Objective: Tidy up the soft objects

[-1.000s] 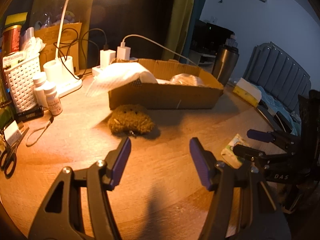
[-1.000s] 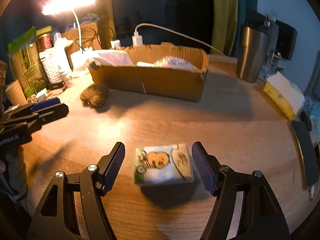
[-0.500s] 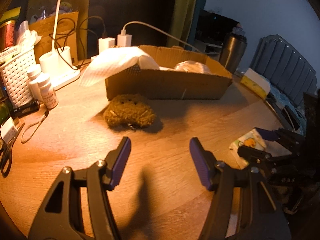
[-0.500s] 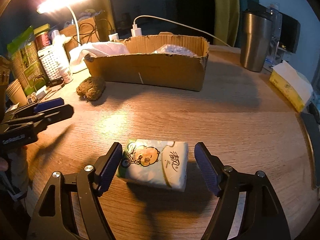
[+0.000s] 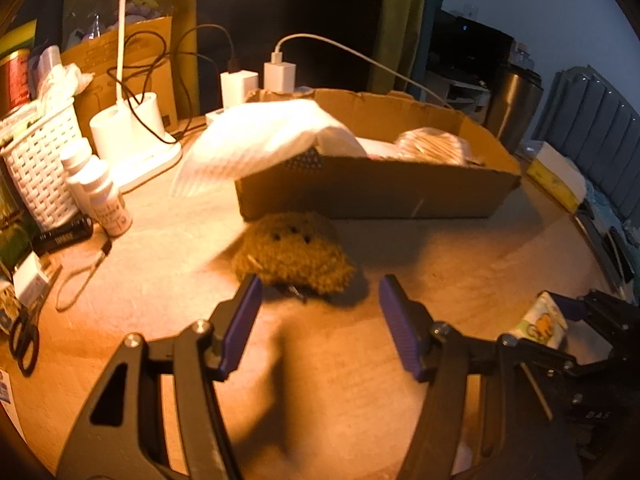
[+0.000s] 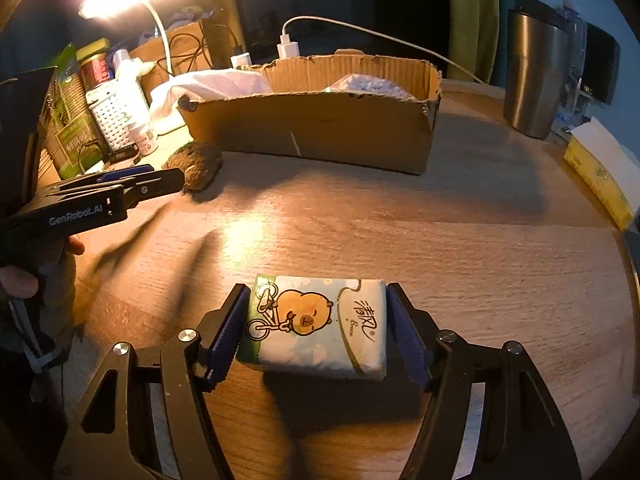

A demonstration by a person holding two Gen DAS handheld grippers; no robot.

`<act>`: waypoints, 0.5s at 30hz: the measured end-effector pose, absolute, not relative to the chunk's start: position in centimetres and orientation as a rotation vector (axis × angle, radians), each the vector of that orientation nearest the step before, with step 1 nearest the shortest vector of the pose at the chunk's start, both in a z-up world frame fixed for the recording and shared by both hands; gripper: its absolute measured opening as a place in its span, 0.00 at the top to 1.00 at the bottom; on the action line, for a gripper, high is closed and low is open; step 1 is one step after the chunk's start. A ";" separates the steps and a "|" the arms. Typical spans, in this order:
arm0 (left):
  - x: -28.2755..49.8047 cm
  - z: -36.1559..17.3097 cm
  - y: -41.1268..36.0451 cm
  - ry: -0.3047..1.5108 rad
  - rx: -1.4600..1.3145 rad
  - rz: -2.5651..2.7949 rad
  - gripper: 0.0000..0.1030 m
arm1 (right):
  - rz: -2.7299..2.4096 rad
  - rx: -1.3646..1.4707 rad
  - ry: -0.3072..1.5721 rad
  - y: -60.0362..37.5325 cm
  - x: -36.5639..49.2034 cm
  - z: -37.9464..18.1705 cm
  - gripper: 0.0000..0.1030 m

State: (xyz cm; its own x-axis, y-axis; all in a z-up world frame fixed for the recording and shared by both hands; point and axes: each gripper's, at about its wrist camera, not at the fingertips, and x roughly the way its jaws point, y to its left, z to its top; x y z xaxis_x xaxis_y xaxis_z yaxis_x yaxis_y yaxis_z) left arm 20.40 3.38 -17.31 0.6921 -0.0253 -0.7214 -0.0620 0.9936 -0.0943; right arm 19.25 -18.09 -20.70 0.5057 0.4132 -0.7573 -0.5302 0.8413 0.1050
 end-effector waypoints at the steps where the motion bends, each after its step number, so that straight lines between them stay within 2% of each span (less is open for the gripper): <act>1: 20.7 -17.3 3.5 0.808 -0.112 0.028 0.39 | 0.571 -0.142 0.870 -18.3 19.5 -20.6 0.31; 11: 23.8 -18.3 3.9 0.845 -0.075 0.058 0.39 | 0.570 -0.096 0.872 -19.6 20.7 -20.4 0.31; 13: 24.5 -18.7 3.6 0.864 -0.068 0.042 0.28 | 0.569 -0.093 0.873 -19.6 20.8 -20.3 0.31; 15: 24.8 -19.1 3.5 0.880 -0.064 0.039 0.25 | 0.567 -0.090 0.870 -19.6 20.8 -20.3 0.31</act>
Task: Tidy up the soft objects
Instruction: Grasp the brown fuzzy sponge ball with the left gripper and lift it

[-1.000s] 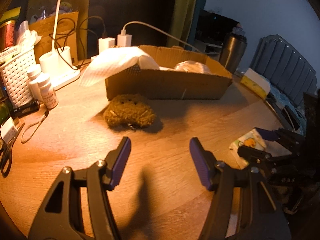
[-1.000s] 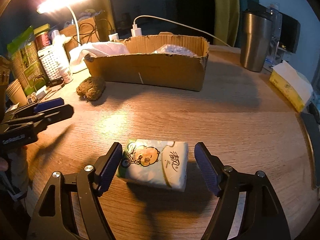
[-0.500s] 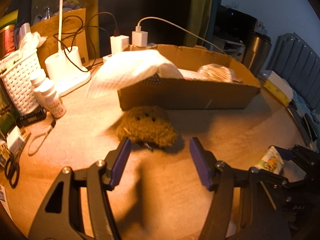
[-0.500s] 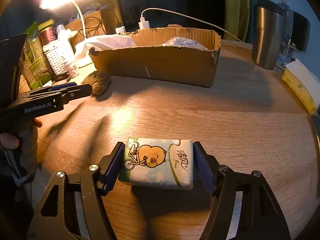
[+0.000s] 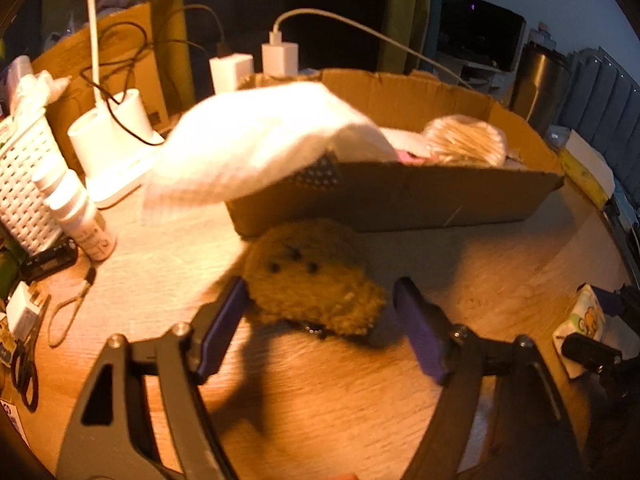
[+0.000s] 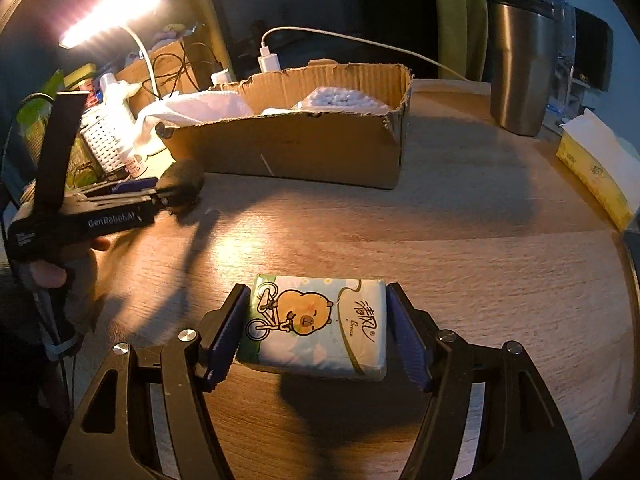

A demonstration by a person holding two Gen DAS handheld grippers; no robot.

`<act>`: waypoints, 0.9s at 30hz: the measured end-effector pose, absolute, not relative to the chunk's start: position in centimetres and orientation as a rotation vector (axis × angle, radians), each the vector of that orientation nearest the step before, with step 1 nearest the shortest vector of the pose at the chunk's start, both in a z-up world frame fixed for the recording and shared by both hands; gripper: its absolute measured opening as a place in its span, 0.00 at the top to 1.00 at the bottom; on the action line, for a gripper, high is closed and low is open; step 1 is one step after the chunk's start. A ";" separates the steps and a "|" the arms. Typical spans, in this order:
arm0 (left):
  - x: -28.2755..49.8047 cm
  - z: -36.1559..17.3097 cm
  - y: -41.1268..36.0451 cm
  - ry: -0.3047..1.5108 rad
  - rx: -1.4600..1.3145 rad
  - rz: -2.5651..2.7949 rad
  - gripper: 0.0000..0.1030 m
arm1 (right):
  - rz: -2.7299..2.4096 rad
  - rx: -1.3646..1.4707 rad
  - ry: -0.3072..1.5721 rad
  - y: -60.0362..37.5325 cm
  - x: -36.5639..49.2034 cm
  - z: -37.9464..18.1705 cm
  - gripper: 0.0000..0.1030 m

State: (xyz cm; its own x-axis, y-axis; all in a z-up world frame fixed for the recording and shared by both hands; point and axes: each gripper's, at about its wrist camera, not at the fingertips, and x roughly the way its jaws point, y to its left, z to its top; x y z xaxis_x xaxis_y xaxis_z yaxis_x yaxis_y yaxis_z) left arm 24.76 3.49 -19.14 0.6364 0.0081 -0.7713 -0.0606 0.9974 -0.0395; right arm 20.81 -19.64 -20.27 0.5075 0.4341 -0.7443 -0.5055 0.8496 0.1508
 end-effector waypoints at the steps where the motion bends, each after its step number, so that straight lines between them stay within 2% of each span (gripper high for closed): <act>1: 24.9 -19.3 3.4 0.884 -0.054 0.046 0.25 | 0.566 -0.091 0.870 -19.7 20.9 -20.2 0.31; 10: 25.0 -19.3 3.7 0.880 -0.053 0.037 0.27 | 0.552 -0.098 0.845 -20.1 20.8 -19.5 0.31; 11: 24.8 -19.2 3.6 0.872 -0.055 0.028 0.33 | 0.549 -0.098 0.840 -20.2 20.8 -19.4 0.31; 12: 24.4 -19.1 3.6 0.866 -0.053 0.022 0.43 | 0.546 -0.099 0.834 -20.3 20.9 -19.2 0.31; 14: 24.4 -18.9 3.4 0.863 -0.043 0.011 0.45 | 0.541 -0.101 0.823 -20.5 20.9 -18.8 0.31; 15: 24.2 -18.9 3.3 0.860 -0.042 0.002 0.50 | 0.538 -0.101 0.818 -20.6 20.9 -18.6 0.31; 18: 23.6 -18.6 2.8 0.850 -0.027 -0.027 0.57 | 0.534 -0.104 0.806 -20.7 20.9 -18.1 0.31; 27: 22.0 -16.9 1.6 0.806 -0.034 -0.072 0.71 | 0.535 -0.115 0.779 -20.7 20.2 -17.3 0.31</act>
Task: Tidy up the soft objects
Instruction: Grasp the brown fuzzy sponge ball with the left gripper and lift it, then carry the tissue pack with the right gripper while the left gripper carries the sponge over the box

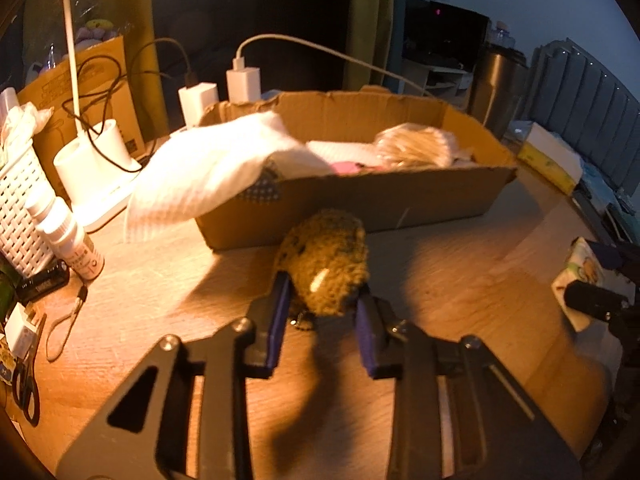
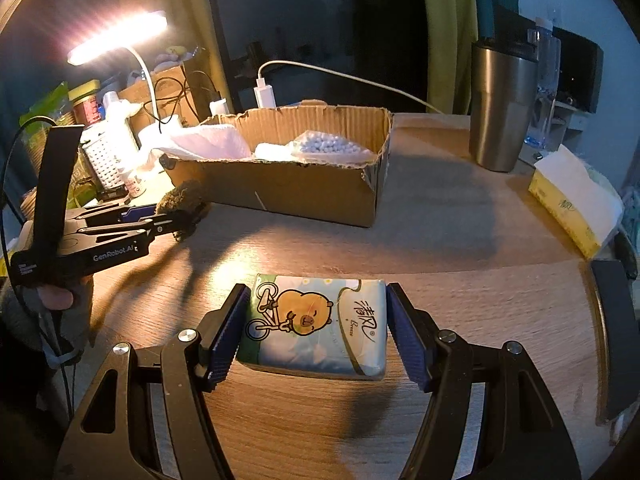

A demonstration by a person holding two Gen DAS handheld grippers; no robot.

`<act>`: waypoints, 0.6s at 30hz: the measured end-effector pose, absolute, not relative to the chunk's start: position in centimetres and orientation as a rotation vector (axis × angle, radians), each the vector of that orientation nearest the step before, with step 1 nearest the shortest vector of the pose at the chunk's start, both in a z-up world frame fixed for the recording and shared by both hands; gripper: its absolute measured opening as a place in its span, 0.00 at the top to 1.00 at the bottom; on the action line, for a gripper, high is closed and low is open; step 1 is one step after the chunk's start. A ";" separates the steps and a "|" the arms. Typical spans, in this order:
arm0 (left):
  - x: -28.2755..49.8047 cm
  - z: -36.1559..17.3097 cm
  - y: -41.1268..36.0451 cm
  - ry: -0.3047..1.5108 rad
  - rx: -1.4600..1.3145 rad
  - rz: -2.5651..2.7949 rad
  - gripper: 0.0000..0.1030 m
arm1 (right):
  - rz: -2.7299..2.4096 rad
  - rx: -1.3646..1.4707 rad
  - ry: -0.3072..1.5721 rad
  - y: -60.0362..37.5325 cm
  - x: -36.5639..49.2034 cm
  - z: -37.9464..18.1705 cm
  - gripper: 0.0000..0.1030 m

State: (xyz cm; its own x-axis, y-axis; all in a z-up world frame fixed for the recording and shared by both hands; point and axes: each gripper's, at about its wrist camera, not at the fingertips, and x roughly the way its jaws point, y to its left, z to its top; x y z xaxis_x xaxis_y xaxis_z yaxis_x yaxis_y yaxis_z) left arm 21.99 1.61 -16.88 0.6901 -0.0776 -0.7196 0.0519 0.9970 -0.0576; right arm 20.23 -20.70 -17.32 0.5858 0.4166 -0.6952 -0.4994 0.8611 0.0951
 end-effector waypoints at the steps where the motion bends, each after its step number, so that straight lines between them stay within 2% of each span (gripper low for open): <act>1: 21.8 -16.6 1.4 0.798 -0.035 -0.078 0.72 | 0.534 -0.115 0.777 -20.7 20.2 -17.2 0.31; 6: 21.7 -16.1 0.9 0.782 -0.040 -0.116 0.79 | 0.530 -0.115 0.758 -21.0 19.8 -16.5 0.31; 18: 20.4 -12.5 -0.8 0.704 -0.065 -0.171 0.79 | 0.522 -0.119 0.714 -21.5 19.1 -14.9 0.31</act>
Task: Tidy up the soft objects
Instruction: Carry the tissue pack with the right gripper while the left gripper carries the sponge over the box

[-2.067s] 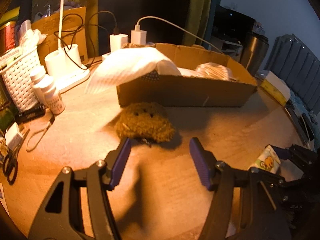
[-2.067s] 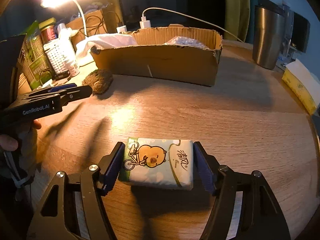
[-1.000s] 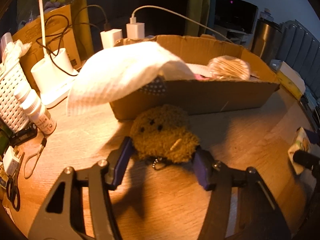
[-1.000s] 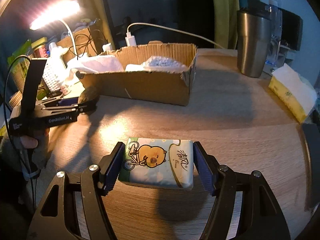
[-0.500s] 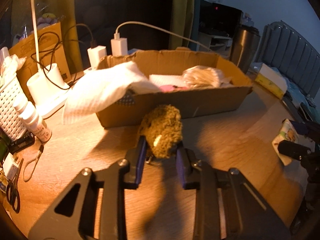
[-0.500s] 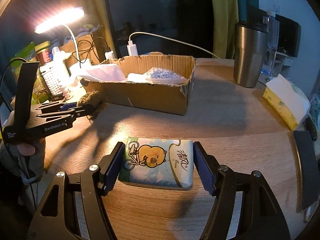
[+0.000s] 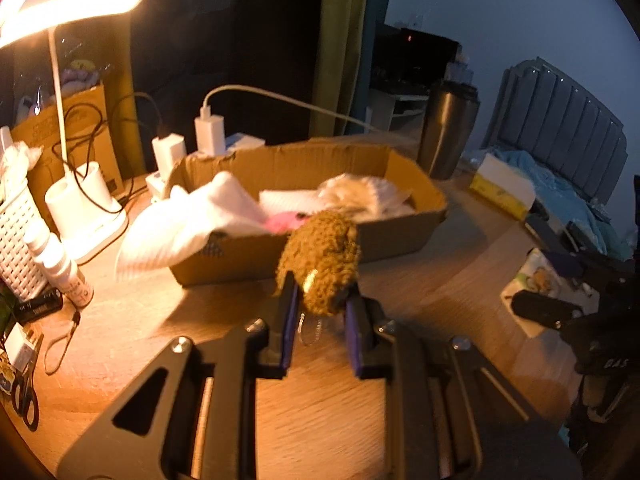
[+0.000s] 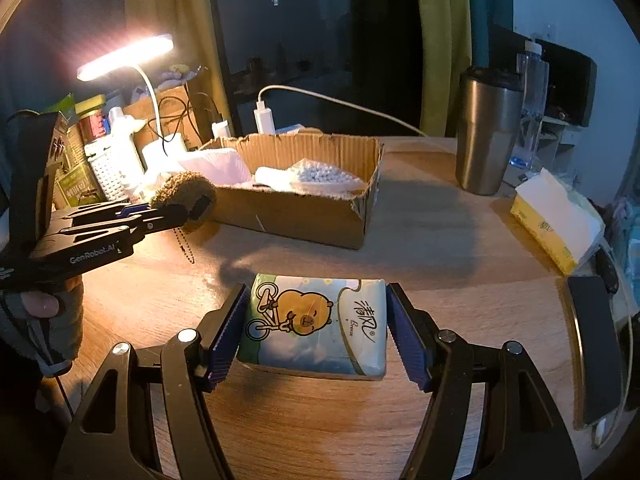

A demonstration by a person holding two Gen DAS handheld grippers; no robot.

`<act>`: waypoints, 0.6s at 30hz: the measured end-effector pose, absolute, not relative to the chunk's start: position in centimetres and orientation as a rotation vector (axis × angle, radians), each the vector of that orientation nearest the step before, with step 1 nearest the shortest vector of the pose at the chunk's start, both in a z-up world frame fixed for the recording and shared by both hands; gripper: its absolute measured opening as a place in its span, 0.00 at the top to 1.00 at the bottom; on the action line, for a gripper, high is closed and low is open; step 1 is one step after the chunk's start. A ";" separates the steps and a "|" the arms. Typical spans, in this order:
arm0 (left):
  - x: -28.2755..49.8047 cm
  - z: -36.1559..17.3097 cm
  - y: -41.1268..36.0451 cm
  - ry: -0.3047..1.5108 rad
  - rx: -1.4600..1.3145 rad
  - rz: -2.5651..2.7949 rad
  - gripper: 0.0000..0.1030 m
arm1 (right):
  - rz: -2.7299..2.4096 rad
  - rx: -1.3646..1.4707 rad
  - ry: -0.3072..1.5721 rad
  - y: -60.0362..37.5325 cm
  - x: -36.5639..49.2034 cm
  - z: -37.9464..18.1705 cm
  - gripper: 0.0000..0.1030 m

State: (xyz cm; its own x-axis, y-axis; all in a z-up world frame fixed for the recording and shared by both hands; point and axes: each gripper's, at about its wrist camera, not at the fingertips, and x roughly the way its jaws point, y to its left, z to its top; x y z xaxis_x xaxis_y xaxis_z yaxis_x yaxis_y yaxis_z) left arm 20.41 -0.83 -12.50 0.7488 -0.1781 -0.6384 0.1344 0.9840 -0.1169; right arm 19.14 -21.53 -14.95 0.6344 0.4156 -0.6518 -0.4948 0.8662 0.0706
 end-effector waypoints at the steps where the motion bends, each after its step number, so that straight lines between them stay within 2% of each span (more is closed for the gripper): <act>1: 20.4 -12.1 -1.0 0.696 -0.066 -0.175 0.79 | 0.521 -0.119 0.708 -21.6 19.1 -14.7 0.31; 18: 22.0 -5.9 -2.0 0.557 -0.097 -0.211 0.79 | 0.493 -0.110 0.569 -21.9 20.7 -9.3 0.31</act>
State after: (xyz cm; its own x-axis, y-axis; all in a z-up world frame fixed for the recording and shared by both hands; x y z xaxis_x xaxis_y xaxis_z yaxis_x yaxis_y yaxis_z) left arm 22.00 -2.04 -5.85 0.8281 -0.2248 -0.5136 0.1726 0.9738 -0.1481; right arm 20.71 -21.90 -9.30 0.7297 0.4171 -0.5418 -0.4770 0.8782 0.0337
